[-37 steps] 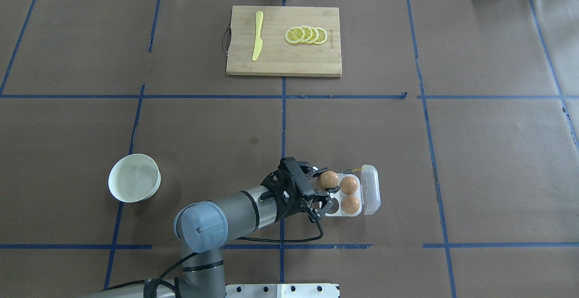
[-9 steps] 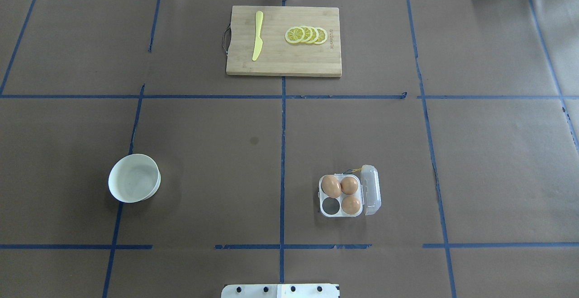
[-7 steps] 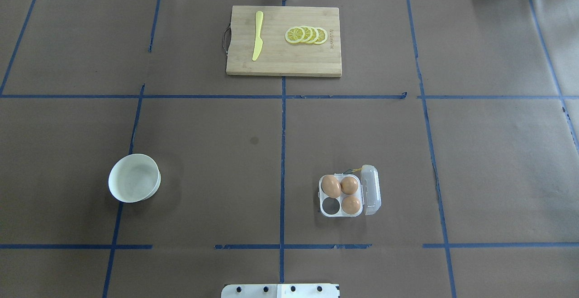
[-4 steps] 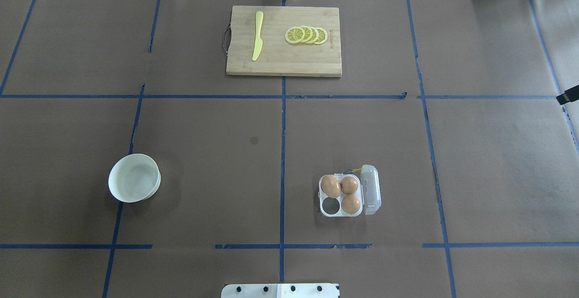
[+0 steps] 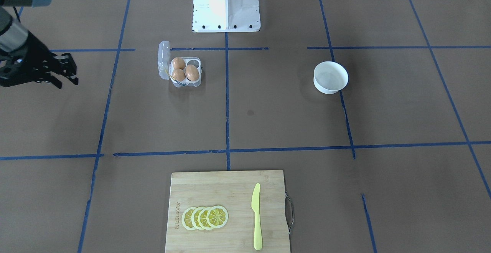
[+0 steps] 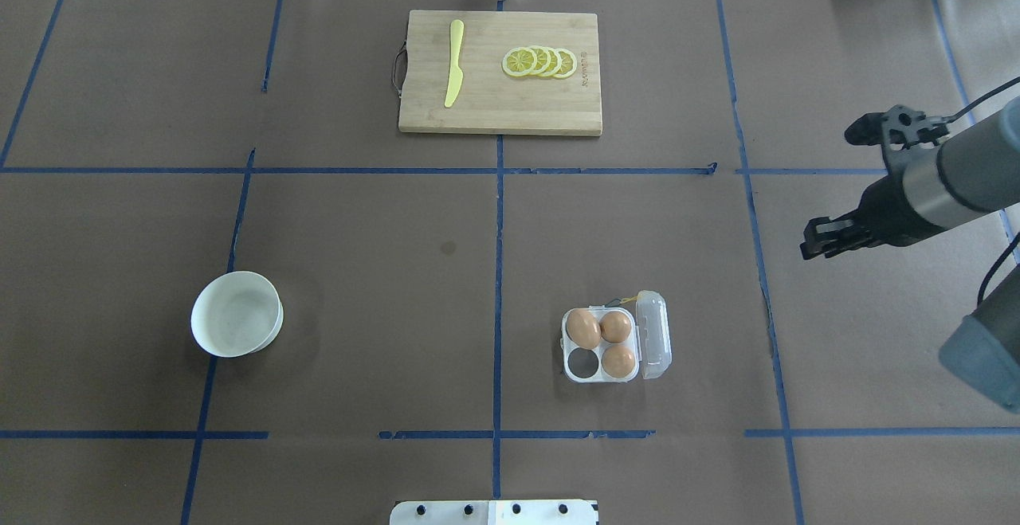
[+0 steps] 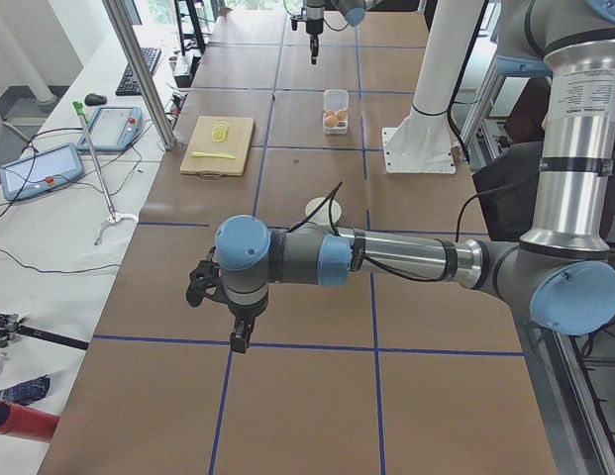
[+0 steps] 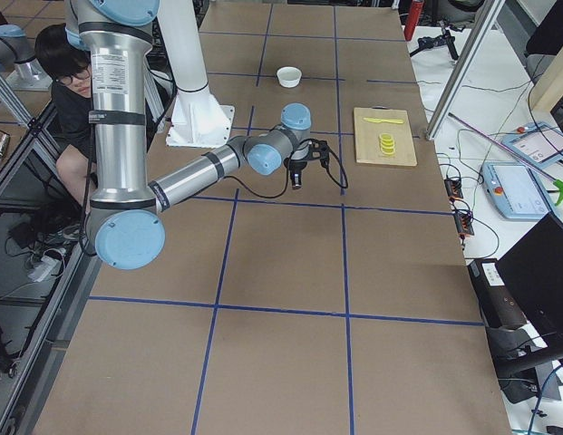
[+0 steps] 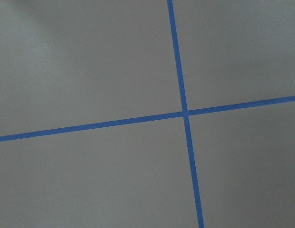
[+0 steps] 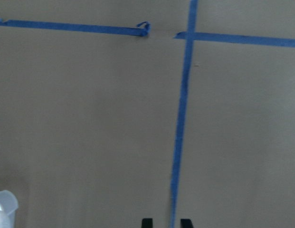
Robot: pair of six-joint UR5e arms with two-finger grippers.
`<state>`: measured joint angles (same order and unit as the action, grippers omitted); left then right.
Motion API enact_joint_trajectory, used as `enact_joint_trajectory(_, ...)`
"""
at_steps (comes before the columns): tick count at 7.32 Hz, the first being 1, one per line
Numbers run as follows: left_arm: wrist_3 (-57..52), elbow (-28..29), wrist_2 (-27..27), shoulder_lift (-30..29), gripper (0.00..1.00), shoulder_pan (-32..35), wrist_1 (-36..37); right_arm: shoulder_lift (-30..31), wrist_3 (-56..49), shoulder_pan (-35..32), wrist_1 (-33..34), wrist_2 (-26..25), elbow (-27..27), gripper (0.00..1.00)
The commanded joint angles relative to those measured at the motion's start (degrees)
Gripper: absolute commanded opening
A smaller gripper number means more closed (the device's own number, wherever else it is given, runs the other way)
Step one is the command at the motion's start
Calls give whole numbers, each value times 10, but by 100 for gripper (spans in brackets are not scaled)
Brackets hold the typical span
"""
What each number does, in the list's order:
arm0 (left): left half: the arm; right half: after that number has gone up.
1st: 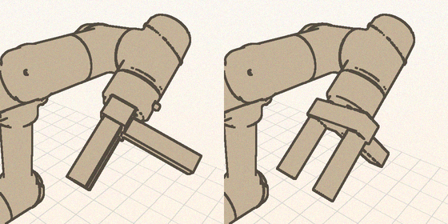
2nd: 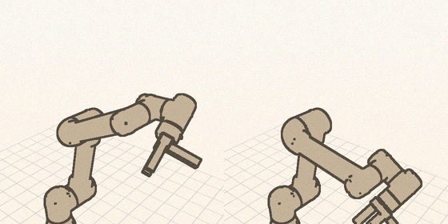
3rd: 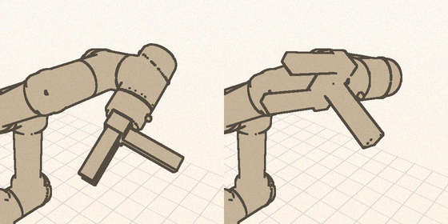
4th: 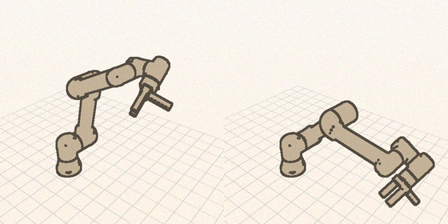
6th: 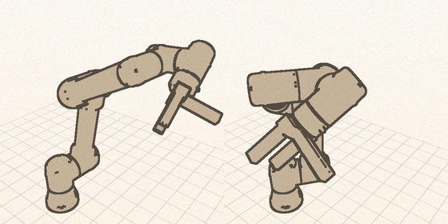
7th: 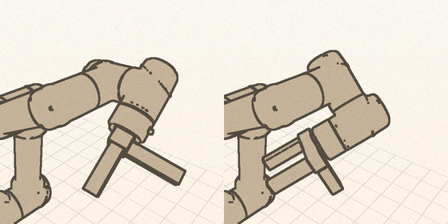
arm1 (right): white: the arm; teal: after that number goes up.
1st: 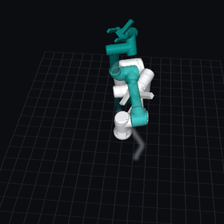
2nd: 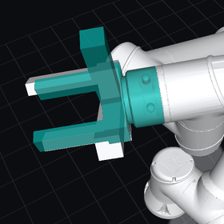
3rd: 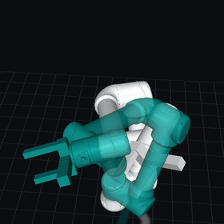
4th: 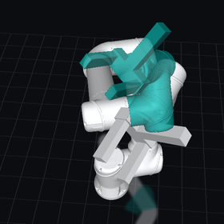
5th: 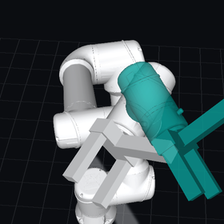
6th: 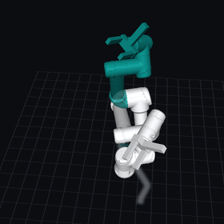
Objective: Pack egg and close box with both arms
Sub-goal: 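Reach the right gripper toward the open lid of the egg box, then push the clear lid down over the eggs with the right gripper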
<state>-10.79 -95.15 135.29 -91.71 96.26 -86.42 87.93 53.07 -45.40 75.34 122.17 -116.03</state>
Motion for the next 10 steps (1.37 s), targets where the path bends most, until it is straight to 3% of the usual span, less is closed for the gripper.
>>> enact_joint_trajectory(1, 0, 0, 5, -11, 100, 0, 0, -86, 143, 120, 1, -86, -1, 25)
enact_joint_trajectory(3, 0, 0, 5, -19, 100, -1, 0, -154, 188, 150, 8, -93, 6, 27)
enact_joint_trajectory(5, 0, 1, 5, -19, 100, -1, 0, -159, 188, 150, 8, -93, 5, 29)
enact_joint_trajectory(8, 0, 0, 5, -19, 100, -1, 0, -150, 179, 141, 10, -93, 8, 35)
enact_joint_trajectory(10, 0, 1, 4, -19, 100, -1, -9, -96, 93, 104, 10, -89, 17, 44)
